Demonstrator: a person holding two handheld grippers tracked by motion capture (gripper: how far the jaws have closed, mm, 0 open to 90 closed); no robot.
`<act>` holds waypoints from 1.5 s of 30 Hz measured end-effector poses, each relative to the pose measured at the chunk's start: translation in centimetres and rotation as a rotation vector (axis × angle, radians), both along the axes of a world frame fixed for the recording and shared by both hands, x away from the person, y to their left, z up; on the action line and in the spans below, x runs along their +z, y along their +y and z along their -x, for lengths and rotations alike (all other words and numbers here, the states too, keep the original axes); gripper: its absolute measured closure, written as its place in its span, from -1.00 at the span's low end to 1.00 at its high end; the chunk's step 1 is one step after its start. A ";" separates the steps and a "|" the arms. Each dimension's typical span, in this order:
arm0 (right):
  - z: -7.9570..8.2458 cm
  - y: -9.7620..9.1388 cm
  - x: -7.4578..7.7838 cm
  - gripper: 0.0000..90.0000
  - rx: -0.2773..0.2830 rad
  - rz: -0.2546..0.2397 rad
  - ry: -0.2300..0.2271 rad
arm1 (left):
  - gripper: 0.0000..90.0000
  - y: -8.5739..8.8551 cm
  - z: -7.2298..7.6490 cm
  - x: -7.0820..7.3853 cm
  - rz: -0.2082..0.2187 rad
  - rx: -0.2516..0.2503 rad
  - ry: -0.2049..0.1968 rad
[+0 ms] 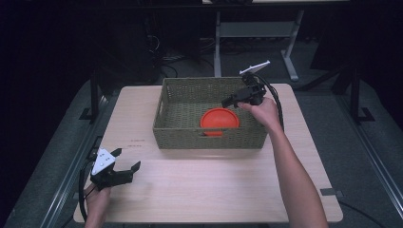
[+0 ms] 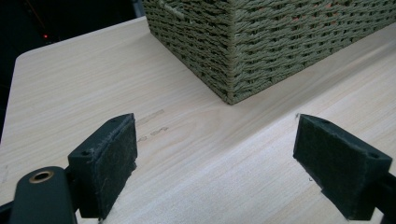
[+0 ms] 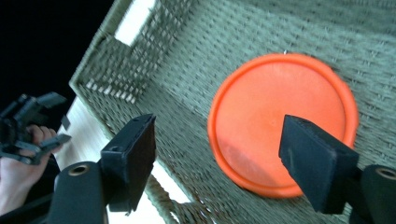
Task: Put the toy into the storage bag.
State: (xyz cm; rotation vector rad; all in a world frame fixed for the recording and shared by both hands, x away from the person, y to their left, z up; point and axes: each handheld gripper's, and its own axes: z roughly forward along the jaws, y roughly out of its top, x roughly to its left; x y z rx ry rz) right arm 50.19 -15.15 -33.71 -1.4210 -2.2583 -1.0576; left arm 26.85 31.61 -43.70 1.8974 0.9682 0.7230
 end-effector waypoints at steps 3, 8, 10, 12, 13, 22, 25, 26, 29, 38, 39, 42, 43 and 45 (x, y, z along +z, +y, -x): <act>0.4 0.6 0.3 -0.42 0.025 0.010 -0.012 | -0.71 -0.1 0.1 0.0 -0.005 -0.001 -0.008; 0.8 0.4 0.9 -0.45 0.024 -0.011 -0.024 | -0.71 0.1 0.1 0.0 0.004 0.005 -0.003; 0.9 0.3 1.0 -0.45 0.027 -0.020 -0.028 | -0.71 0.1 0.1 0.0 -0.006 0.002 -0.005; 1.2 0.1 1.3 -0.46 0.024 -0.047 -0.037 | -0.71 0.1 0.1 0.0 -0.002 0.007 -0.010; 1.4 0.1 1.5 -0.47 0.027 -0.055 -0.039 | -0.71 0.1 0.1 0.1 0.008 0.006 -0.010; 2.5 -0.2 1.8 -0.56 0.071 -0.097 -0.058 | -0.71 0.0 0.2 0.1 0.000 0.004 -0.009; 3.1 -0.5 2.2 -0.57 0.074 -0.116 -0.072 | -0.71 0.1 0.1 0.1 0.005 0.007 -0.010; 3.2 -0.7 2.3 -0.59 0.077 -0.127 -0.074 | -0.71 0.1 0.1 0.1 0.005 0.007 -0.010; 4.1 -0.6 3.0 -0.58 0.109 -0.152 -0.083 | -0.71 0.0 0.1 0.1 0.001 0.011 -0.005; 6.3 -1.3 3.5 -0.58 0.138 -0.151 -0.123 | -0.71 -0.2 0.1 0.1 -0.007 -0.002 -0.008; 6.5 -1.5 3.5 -0.58 0.148 -0.152 -0.123 | -0.71 -0.2 0.2 0.2 -0.008 -0.003 -0.009; 6.7 -1.9 3.4 -0.59 0.140 -0.155 -0.116 | -0.71 -0.2 0.2 0.3 -0.011 -0.006 -0.004; 7.2 -2.5 3.4 -0.59 0.134 -0.156 -0.123 | -0.71 -0.2 0.1 0.3 -0.013 -0.004 -0.005; 7.4 -2.8 3.3 -0.59 0.136 -0.170 -0.133 | -0.71 -0.2 0.1 0.3 -0.012 -0.005 -0.005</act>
